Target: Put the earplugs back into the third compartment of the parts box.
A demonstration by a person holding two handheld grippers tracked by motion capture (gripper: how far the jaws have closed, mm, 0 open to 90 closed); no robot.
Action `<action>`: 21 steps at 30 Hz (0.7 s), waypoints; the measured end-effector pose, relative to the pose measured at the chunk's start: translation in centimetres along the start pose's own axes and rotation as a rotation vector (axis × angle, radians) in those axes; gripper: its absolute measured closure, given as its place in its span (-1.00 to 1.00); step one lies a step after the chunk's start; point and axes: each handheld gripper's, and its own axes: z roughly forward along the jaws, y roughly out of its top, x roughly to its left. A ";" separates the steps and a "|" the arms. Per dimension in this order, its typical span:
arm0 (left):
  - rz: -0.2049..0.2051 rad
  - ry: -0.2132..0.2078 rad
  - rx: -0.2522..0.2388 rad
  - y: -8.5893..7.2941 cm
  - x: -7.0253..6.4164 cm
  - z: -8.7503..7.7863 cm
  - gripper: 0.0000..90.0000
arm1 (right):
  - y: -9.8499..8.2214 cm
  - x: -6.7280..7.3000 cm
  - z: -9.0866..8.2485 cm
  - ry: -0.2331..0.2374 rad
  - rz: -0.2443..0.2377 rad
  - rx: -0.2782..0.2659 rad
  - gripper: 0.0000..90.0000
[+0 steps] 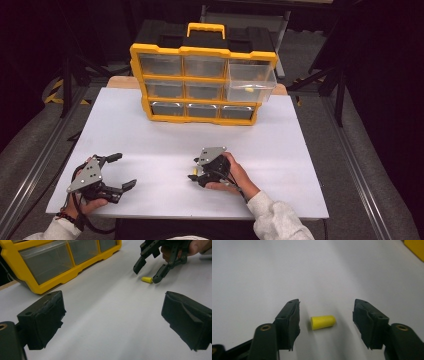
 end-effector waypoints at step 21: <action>0.004 0.010 -0.003 0.0 0.1 -0.2 -0.86 | -0.1 0.0 -0.3 0.072 0.003 0.032 0.57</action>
